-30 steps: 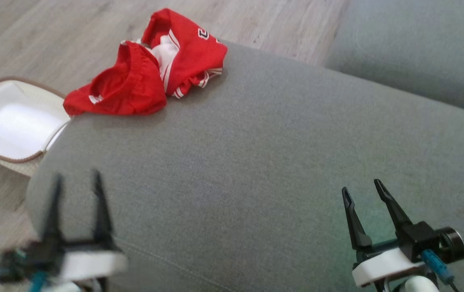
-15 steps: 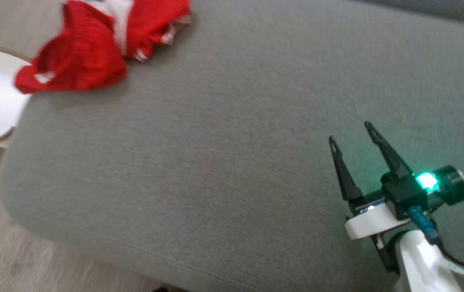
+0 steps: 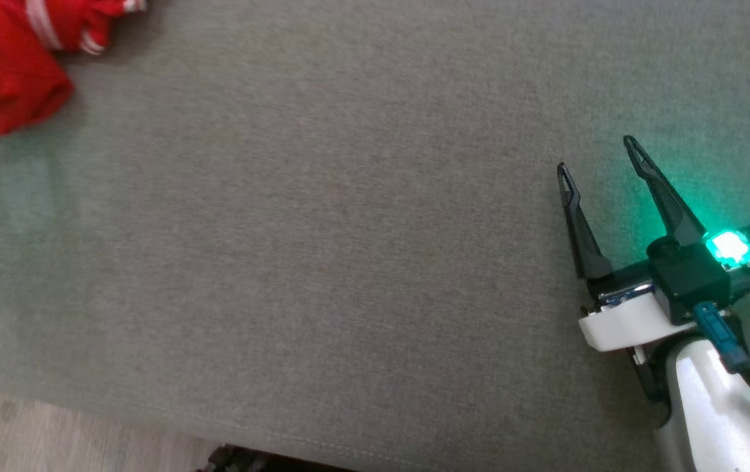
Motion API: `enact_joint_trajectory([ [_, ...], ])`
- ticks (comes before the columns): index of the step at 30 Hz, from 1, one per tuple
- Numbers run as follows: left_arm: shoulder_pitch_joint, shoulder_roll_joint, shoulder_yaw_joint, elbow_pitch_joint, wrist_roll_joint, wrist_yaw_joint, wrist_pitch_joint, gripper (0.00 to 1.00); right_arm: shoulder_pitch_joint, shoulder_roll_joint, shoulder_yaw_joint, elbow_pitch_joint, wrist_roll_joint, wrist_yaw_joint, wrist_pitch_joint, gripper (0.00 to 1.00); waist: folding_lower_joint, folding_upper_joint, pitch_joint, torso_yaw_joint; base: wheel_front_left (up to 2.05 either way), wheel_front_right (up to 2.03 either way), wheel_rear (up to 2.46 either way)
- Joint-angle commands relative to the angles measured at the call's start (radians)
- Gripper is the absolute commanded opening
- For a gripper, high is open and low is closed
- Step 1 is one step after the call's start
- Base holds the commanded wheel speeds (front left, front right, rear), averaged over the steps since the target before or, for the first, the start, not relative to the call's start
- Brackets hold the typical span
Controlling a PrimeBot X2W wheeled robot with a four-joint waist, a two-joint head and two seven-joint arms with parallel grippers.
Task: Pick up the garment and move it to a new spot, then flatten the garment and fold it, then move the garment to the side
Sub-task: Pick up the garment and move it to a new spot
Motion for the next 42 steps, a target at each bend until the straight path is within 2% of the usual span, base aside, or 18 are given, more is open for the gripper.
enact_joint_trajectory([
  [1, -0.047, 0.055, 0.02, -0.001, -0.012, -0.004, 0.011, 1.0, -0.004, 0.001, 0.023, -0.039, -0.006, -0.001, 0.003, 1.0, -0.0003, 0.0, 0.039, -0.025, 0.0, 0.0, 0.0],
  [4, -0.068, 0.027, 0.0, 0.064, -0.043, -0.019, 0.016, 1.0, -0.005, 0.002, 0.012, -0.041, -0.007, -0.001, 0.002, 1.0, -0.0003, 0.0, 0.049, -0.03, 0.0, 0.0, 0.0],
  [5, -0.073, 0.023, -0.008, 0.076, -0.048, -0.022, 0.017, 0.9, -0.006, 0.002, 0.01, -0.039, -0.007, -0.001, 0.001, 1.0, -0.0003, 0.0, 0.049, -0.031, 0.0, 0.0, 0.0],
  [6, -0.078, 0.02, -0.015, 0.085, -0.055, -0.025, 0.017, 0.57, -0.007, 0.003, 0.01, -0.037, -0.007, -0.001, 0.0, 1.0, -0.0003, 0.0, 0.048, -0.032, 0.0, 0.0, 0.0],
  [7, -0.083, 0.017, -0.021, 0.094, -0.062, -0.027, 0.017, 0.34, -0.008, 0.004, 0.009, -0.035, -0.007, -0.001, -0.003, 1.0, -0.0003, 0.0, 0.046, -0.033, 0.0, 0.0, 0.0],
  [8, -0.086, 0.016, -0.028, 0.101, -0.067, -0.029, 0.015, 0.0, -0.009, 0.005, 0.009, -0.032, -0.006, -0.001, -0.006, 1.0, -0.0003, 0.0, 0.042, -0.035, 0.0, 0.0, 0.0],
  [13, -0.103, 0.052, -0.062, 0.122, -0.061, -0.032, -0.035, 0.0, -0.016, 0.015, 0.012, -0.008, 0.0, -0.001, -0.021, 1.0, -0.0003, 0.0, 0.012, -0.038, 0.0, 0.0, 0.0],
  [18, -0.128, 0.118, -0.109, 0.112, -0.025, -0.033, -0.079, 0.0, -0.017, 0.025, 0.009, 0.044, 0.02, -0.001, -0.054, 1.0, -0.0003, 0.0, -0.068, -0.044, 0.0, 0.0, 0.0],
  [22, -0.151, 0.172, -0.216, 0.055, 0.022, -0.033, -0.078, 0.0, -0.005, 0.031, 0.004, 0.096, 0.043, -0.001, -0.085, 1.0, -0.0003, 0.0, -0.167, -0.059, 0.0, 0.0, 0.0],
  [24, -0.159, 0.18, -0.241, 0.035, 0.025, -0.033, -0.073, 0.0, -0.002, 0.032, 0.003, 0.109, 0.05, -0.001, -0.093, 1.0, -0.0003, 0.0, -0.192, -0.065, 0.0, 0.0, 0.0],
  [31, -0.209, 0.21, -0.441, -0.158, 0.005, -0.033, -0.02, 0.0, 0.04, 0.033, -0.015, 0.175, 0.142, -0.001, -0.131, 1.0, -0.0003, 0.0, -0.358, -0.133, 0.0, 0.0, 0.0],
  [34, -0.238, 0.201, -0.515, -0.253, -0.03, -0.033, 0.008, 0.0, 0.055, 0.033, -0.03, 0.193, 0.166, -0.001, -0.142, 1.0, -0.0003, 0.0, -0.399, -0.172, 0.0, 0.0, 0.0],
  [36, -0.259, 0.176, -0.546, -0.308, -0.063, -0.033, 0.021, 0.0, 0.062, 0.033, -0.039, 0.202, 0.178, -0.001, -0.148, 1.0, -0.0003, 0.0, -0.415, -0.198, 0.0, 0.0, 0.0],
  [42, -0.274, 0.031, -0.565, -0.393, -0.169, -0.026, 0.01, 0.0, 0.068, 0.034, -0.053, 0.218, 0.203, -0.001, -0.161, 1.0, -0.0003, 0.0, -0.429, -0.268, 0.0, 0.0, 0.0],
])
